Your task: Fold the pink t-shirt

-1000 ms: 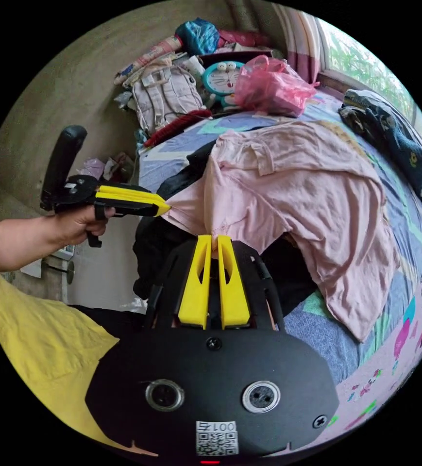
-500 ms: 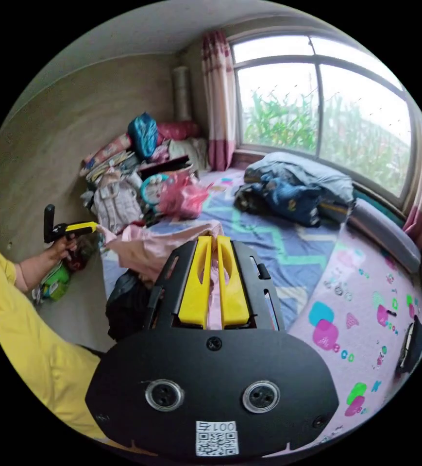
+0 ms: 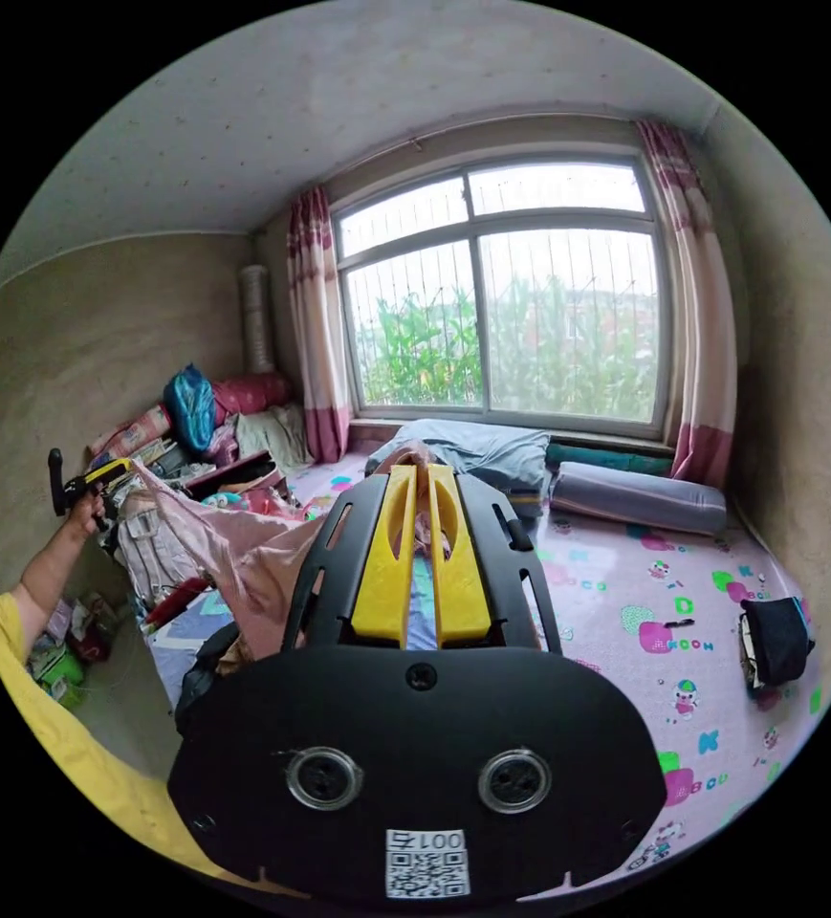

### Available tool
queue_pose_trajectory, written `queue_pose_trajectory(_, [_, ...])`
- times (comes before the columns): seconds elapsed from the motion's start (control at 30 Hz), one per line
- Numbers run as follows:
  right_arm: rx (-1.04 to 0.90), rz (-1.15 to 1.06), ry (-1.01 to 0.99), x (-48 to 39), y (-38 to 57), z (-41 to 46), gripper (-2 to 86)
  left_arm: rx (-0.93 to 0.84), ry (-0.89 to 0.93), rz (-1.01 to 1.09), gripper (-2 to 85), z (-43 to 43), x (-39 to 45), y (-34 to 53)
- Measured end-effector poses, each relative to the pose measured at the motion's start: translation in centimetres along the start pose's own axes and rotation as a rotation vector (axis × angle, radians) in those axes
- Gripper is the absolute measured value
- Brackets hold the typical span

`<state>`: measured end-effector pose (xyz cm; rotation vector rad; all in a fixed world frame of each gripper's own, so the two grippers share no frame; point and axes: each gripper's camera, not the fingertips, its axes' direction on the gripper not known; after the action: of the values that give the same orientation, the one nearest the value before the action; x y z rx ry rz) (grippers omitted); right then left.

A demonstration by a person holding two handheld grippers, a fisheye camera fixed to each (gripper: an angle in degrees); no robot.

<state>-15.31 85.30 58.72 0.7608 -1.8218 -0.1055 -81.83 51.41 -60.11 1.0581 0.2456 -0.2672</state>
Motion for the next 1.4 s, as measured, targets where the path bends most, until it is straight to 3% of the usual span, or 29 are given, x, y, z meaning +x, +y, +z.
queue_pose_trajectory(0.17, [-0.106, 0.059, -0.097, -0.2, 5.0, -2.2, 1.3, -0.06, 0.008, -0.018, -1.6, -1.1, 2.0, 5.2])
queue_pose_trajectory(0.47, [-0.522, 0.175, -0.231, -7.4, 18.3, 3.7, 1.4, -0.538, 0.028, -0.105, -1.6, 4.5, 6.9, 25.9])
queue_pose_trajectory(0.63, [-0.736, 0.146, -0.208, -14.3, 20.3, 8.1, 1.3, -0.779, 0.06, -0.125, -1.6, 7.9, 10.0, 36.1])
queue_pose_trajectory(0.73, [-0.776, 0.14, -0.238, -18.5, 18.7, 9.4, 1.3, -0.822, 0.073, -0.13, -1.6, 8.2, 11.3, 39.2])
queue_pose_trajectory(0.9, [-0.762, 0.079, -0.258, -24.6, 11.9, 9.5, 1.3, -0.812, 0.078, -0.161, -1.6, 6.5, 12.4, 41.2])
queue_pose_trajectory(1.2, [-0.526, -0.076, -0.342, -30.0, -11.7, 7.7, 1.2, -0.504, 0.002, -0.351, -1.6, -4.1, 16.3, 39.6])
queue_pose_trajectory(1.4, [-0.396, -0.151, -0.334, -33.3, -27.4, 0.4, 1.2, -0.288, 0.011, -0.428, -1.6, -13.1, 20.9, 40.2])
